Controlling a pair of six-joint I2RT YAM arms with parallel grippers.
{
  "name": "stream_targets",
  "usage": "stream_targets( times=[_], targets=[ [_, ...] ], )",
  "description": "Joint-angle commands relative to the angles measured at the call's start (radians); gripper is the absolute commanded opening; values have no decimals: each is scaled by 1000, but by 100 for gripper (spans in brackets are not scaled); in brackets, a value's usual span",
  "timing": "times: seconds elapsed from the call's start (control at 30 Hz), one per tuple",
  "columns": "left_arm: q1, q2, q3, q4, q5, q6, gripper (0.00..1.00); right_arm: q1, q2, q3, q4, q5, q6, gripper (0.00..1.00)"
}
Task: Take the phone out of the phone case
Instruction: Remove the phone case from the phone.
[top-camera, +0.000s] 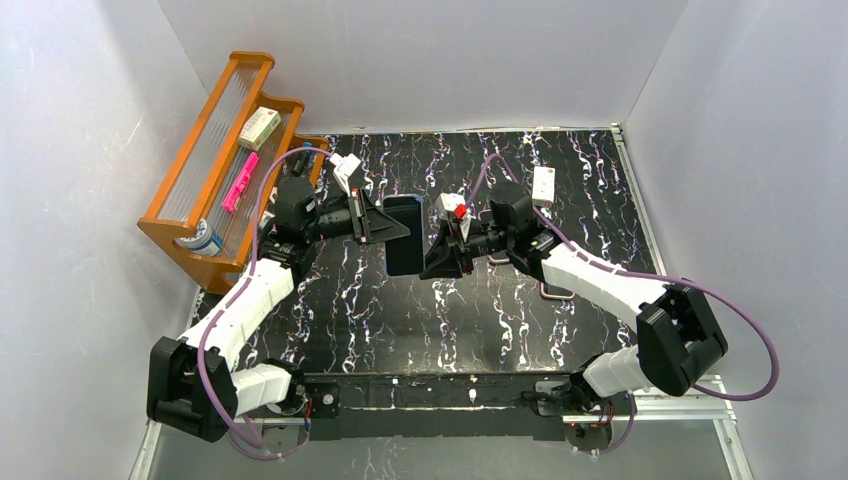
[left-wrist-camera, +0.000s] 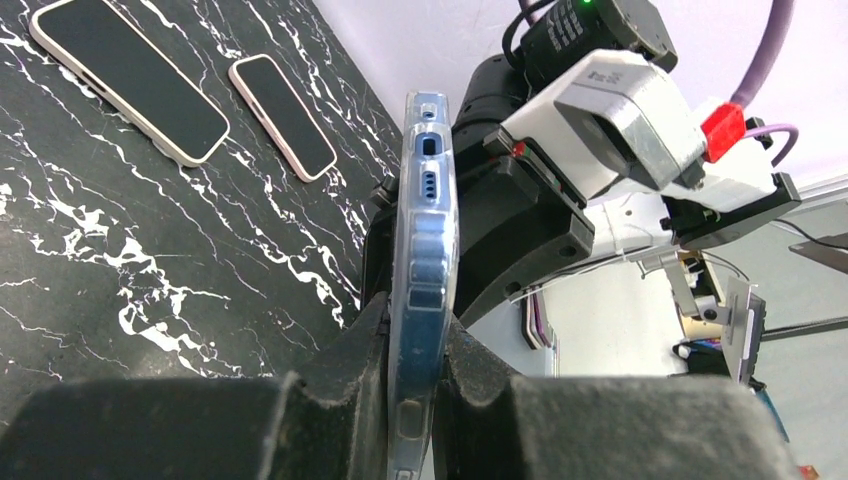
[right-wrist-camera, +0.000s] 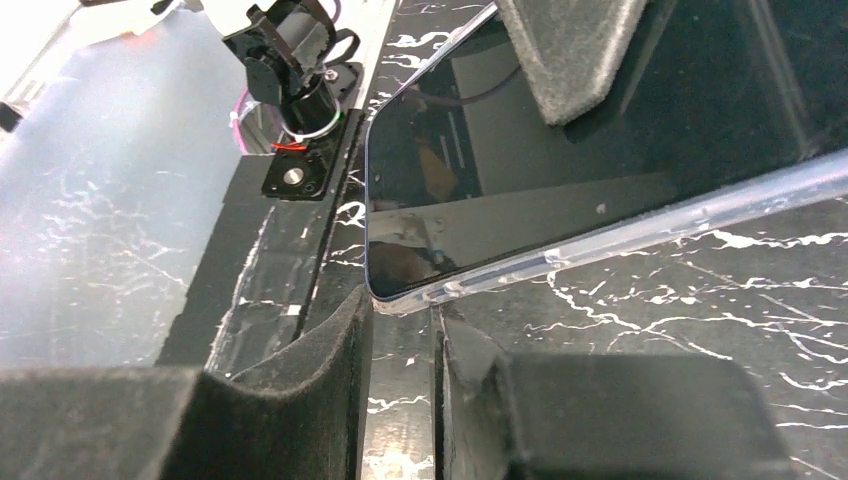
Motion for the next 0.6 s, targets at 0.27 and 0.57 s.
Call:
stream_targets(
  times=[0.27, 0.57],
  targets=[
    [-42, -59, -11, 86, -22, -150, 0, 50, -22, 82, 27, 270, -270, 1],
    [-56, -99, -91, 144, -106, -188, 0, 57, -76, -48, 354, 639, -110, 1]
  ],
)
